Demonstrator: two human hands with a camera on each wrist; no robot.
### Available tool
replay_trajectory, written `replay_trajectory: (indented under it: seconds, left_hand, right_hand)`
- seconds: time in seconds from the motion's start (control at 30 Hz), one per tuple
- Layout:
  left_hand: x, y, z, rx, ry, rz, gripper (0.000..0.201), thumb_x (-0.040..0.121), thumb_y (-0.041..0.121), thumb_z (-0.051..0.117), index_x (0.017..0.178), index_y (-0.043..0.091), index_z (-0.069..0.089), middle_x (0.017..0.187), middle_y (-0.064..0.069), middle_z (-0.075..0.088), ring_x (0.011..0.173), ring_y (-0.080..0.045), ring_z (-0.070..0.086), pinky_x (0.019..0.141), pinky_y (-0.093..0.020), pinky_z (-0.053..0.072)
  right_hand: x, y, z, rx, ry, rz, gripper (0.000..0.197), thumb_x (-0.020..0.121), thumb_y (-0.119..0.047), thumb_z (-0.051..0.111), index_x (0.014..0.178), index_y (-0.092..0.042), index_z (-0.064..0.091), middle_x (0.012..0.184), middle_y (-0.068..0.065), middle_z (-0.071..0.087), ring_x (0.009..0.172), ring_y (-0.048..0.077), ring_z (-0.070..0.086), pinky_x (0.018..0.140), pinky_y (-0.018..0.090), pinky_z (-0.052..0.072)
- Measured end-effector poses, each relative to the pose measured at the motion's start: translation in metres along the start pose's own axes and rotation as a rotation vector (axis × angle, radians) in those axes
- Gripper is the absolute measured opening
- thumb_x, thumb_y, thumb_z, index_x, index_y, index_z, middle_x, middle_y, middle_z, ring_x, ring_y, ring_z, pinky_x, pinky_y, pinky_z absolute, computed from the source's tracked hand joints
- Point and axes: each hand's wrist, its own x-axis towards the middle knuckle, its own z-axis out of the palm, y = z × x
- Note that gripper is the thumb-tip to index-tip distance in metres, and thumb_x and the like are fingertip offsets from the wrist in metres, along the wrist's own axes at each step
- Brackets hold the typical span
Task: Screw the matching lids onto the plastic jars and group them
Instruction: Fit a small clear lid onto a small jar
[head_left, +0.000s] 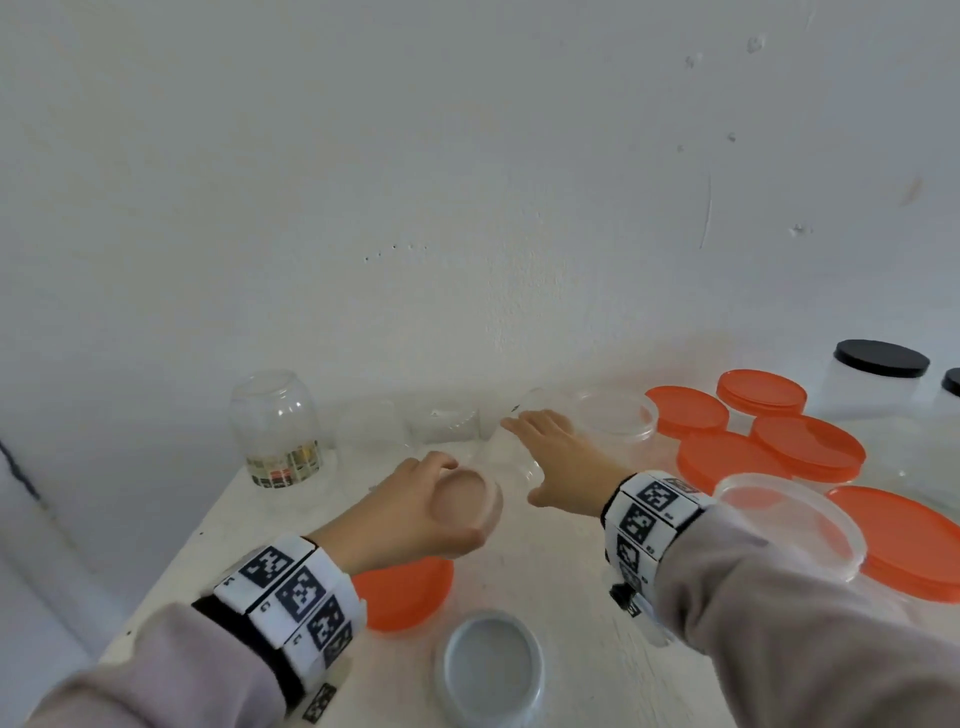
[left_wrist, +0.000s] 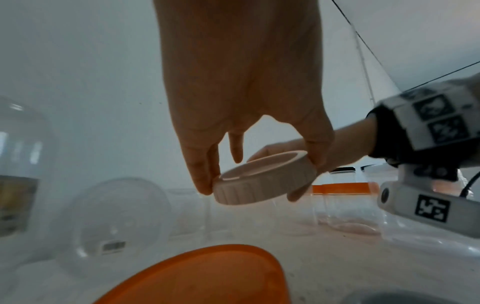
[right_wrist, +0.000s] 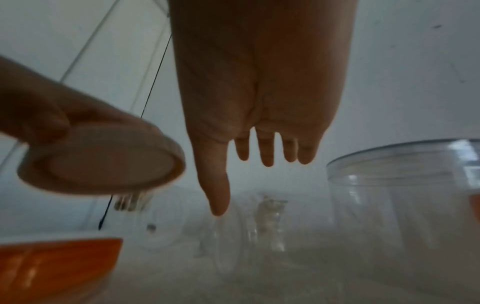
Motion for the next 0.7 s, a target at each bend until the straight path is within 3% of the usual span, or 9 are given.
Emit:
replay_trajectory:
  seconds: [0.07,0.17,0.37,0.47,0.57,0.7]
  left_hand:
    - [-0.010,-0.012,-0.009,-0.030,0.023,-0.018,0.091,0.057,0.066,0.069,0.135,0.039,0.030,0.123,0.010,0.043,0.102,-0.001,0.051,0.079,-0.019,0.047]
    - [-0.021,-0.029,-0.017,-0.056,0.046,-0.058,0.094,0.055,0.071,0.066,0.136,0.041,0.028,0.122,0.011,0.044,0.102,0.001,0.051,0.080,-0.019,0.047]
    - [-0.032,-0.053,-0.023,-0.126,0.094,-0.114,0.100,0.051,0.079,0.061,0.137,0.042,0.027,0.117,0.017,0.045,0.095,0.008,0.050,0.066,-0.012,0.045]
    - [-0.034,-0.060,-0.024,-0.156,0.135,-0.127,0.098,0.049,0.084,0.059,0.135,0.045,0.030,0.117,0.019,0.046,0.094,0.011,0.050,0.063,-0.011,0.045]
    - [-0.033,-0.063,-0.024,-0.176,0.167,-0.124,0.095,0.050,0.084,0.058,0.133,0.046,0.031,0.124,0.016,0.047,0.099,0.006,0.052,0.066,-0.013,0.047]
    - [-0.030,-0.061,-0.025,-0.225,0.203,-0.115,0.100,0.049,0.085,0.058,0.136,0.043,0.031,0.121,0.015,0.048,0.102,0.001,0.053,0.072,-0.017,0.048]
  right_hand:
    - [0.013,-0.002,0.007,-0.160,-0.065,-0.036,0.091,0.080,-0.008,0.068,0.151,-0.023,0.013,0.157,0.002,0.012,0.144,0.027,0.008,0.113,0.043,0.020]
    - [0.026,-0.005,0.014,-0.390,-0.141,-0.067,0.094,0.082,-0.003,0.062,0.152,-0.029,0.005,0.159,0.002,0.001,0.145,0.032,0.000,0.112,0.050,0.021]
    - [0.035,-0.007,0.021,-0.662,-0.137,-0.139,0.084,0.083,-0.002,0.057,0.150,-0.027,0.011,0.153,0.007,0.012,0.138,0.035,0.015,0.103,0.049,0.028]
    - [0.034,-0.009,0.023,-0.697,-0.098,-0.143,0.084,0.082,-0.007,0.064,0.148,-0.018,0.014,0.150,0.012,0.016,0.134,0.036,0.021,0.100,0.050,0.031]
    - [0.031,-0.014,0.022,-0.678,-0.004,-0.113,0.088,0.079,-0.023,0.071,0.145,-0.009,0.014,0.145,0.018,0.022,0.128,0.037,0.030,0.095,0.046,0.038]
    - [0.019,-0.017,0.013,-0.446,0.131,-0.060,0.088,0.074,-0.039,0.074,0.139,-0.009,0.021,0.135,0.014,0.031,0.114,0.033,0.040,0.087,0.035,0.046]
